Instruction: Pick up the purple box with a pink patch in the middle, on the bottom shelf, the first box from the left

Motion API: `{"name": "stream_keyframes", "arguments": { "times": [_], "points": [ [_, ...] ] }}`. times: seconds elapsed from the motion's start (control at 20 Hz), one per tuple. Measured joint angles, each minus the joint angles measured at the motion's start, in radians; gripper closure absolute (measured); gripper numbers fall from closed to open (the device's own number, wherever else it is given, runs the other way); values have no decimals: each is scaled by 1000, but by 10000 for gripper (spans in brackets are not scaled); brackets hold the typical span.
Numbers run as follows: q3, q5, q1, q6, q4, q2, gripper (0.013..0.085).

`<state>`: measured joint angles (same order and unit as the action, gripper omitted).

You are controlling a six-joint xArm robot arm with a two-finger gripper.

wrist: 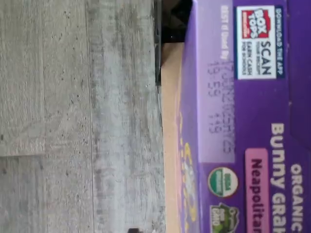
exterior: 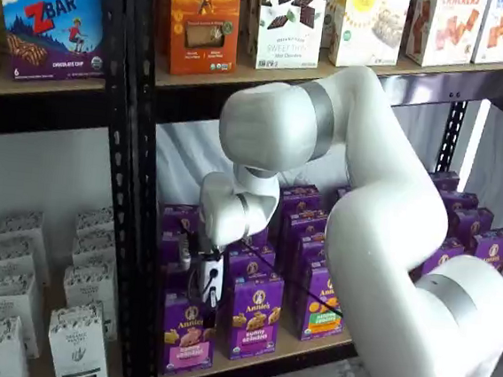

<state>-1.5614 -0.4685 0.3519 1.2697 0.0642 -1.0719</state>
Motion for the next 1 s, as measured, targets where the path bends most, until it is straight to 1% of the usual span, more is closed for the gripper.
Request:
{"name": "stream_keyframes", "arguments": {
  "times": [0.05, 0.1, 0.15, 0.2, 0.25, 0.3, 0.35, 0.4, 0.95, 1.0],
  "points": [
    [2, 1, 0, 2, 2, 1, 210],
    [5, 3, -1, 5, 5, 3, 250],
    [7, 4, -1, 7, 7, 4, 250],
    [8, 4, -1, 9, 9, 5, 290],
    [9, 4, -1, 10, 10, 7, 290],
    [11, 4, -1, 11, 11, 8, 330],
    [11, 3, -1, 10, 10, 8, 330],
    [12, 3, -1, 9, 9, 9, 370],
    [2, -7, 5, -5, 1, 5, 370],
    [1, -8, 6, -5, 0, 5, 410]
  ]
}}
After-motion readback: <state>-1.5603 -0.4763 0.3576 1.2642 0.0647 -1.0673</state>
